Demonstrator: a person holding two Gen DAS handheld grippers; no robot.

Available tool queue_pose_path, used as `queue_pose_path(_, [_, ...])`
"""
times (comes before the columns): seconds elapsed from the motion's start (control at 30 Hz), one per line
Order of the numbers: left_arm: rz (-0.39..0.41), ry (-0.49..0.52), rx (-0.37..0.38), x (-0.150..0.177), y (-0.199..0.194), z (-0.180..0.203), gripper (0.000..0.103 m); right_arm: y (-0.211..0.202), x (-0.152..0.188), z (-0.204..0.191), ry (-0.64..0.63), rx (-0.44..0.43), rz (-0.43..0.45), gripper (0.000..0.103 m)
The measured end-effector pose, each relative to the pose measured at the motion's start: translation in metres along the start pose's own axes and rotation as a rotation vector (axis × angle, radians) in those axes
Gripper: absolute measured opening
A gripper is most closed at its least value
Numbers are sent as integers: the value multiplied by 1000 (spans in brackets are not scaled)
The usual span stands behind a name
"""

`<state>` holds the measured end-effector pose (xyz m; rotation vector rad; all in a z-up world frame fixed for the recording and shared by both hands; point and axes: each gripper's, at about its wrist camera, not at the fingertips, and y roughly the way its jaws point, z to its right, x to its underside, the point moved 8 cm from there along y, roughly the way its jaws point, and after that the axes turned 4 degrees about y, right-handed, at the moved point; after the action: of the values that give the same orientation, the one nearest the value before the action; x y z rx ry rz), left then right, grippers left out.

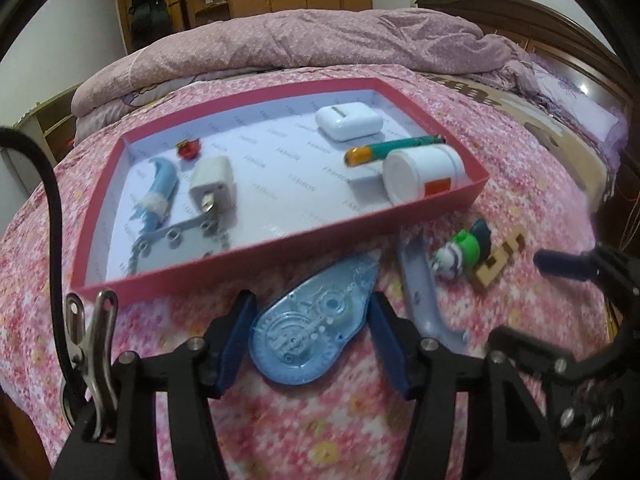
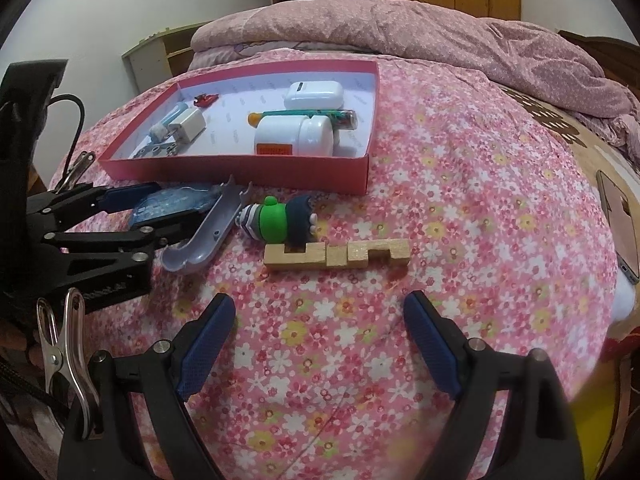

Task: Organize rigid objects
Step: 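Grasp the blue correction tape with the left tool while the right tool grasps the wooden puzzle piece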

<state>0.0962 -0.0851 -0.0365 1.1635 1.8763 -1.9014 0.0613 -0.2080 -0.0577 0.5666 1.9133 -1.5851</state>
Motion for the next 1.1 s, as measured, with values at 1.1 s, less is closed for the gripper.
queue_pose_path(1.1, [30,-133,-4,35,-27,-40,59,9,-22,-7,-33,61,52,79])
